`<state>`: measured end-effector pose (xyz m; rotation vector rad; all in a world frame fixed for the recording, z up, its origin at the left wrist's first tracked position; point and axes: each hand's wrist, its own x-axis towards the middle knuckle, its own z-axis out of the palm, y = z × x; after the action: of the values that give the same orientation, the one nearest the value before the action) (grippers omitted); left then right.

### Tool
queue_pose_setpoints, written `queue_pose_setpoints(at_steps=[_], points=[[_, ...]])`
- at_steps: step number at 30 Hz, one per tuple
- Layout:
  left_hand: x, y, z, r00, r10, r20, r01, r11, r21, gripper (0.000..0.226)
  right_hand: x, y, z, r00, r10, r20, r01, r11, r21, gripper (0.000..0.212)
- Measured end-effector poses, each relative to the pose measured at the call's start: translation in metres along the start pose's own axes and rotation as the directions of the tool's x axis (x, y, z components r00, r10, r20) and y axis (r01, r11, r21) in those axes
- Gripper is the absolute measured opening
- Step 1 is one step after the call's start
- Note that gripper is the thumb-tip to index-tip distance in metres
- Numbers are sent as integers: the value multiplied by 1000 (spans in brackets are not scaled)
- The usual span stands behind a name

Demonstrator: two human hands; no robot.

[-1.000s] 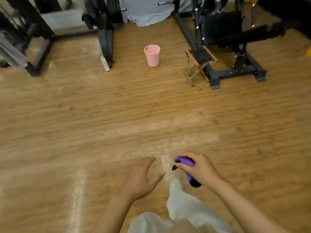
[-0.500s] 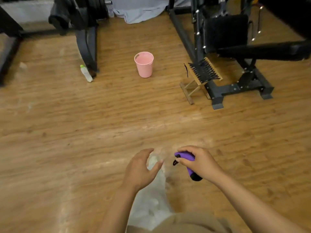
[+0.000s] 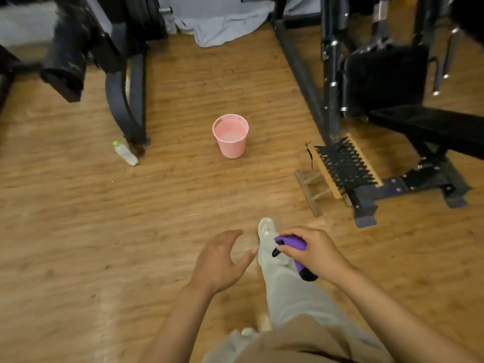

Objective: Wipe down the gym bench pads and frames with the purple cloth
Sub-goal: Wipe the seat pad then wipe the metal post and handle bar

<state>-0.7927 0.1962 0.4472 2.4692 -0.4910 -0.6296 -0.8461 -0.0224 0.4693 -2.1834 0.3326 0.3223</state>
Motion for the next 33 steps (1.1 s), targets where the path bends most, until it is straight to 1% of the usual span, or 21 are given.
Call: queue_pose_setpoints(at_steps=[2,4,5,7,9,11,13,15,16,19,21,23,24,27,28,30,33], points=[[50,-8,-14,997,-74,10,74,997,-5,79,61,0,-20,1000,17,3,-17,999,37,27],[97,-9,-36,988,-152,16,153,987,-41,76,123,-11,-44,1000,6,30,-7,999,52,25],[121,-6,-51,985,-170,14,170,984,-52,74,155,-21,-58,999,-14,36,12,999,51,25],[175,2,-83,986,-166,-6,166,985,-45,80,220,-43,-86,997,-59,56,57,998,30,26],[227,8,-113,987,-149,-55,148,989,-24,85,282,-64,-110,991,-113,74,115,993,-25,27],[273,14,-139,986,-145,-88,140,988,-61,82,337,-88,-130,983,-166,73,170,984,-52,26],[321,13,-160,985,-145,-93,136,986,-97,72,388,-107,-142,977,-196,85,200,979,-40,23],[364,3,-172,988,-143,-59,137,986,-99,63,433,-115,-143,972,-213,100,215,977,-3,19],[384,-5,-176,990,-139,-38,135,986,-101,61,454,-115,-141,971,-214,107,215,977,7,18],[444,-28,-193,988,-152,24,154,981,-117,63,511,-114,-131,976,-181,120,178,983,31,14],[481,-42,-212,984,-172,49,177,976,-129,66,546,-113,-125,981,-153,121,149,988,46,13],[517,-55,-234,981,-184,57,191,971,-146,63,582,-114,-120,985,-142,102,137,989,53,14],[535,-62,-245,979,-194,56,200,968,-150,65,601,-116,-118,984,-151,92,150,988,19,16],[584,-83,-264,966,-258,12,257,953,-160,86,655,-118,-114,982,-155,109,169,977,-128,19],[598,-90,-265,960,-280,-3,276,947,-164,86,672,-119,-112,977,-188,104,202,968,-151,19],[622,-103,-263,949,-316,-8,311,937,-159,76,706,-117,-106,960,-259,103,275,942,-190,21],[649,-120,-245,926,-378,12,375,912,-166,69,754,-96,-89,952,-270,143,298,925,-237,19]])
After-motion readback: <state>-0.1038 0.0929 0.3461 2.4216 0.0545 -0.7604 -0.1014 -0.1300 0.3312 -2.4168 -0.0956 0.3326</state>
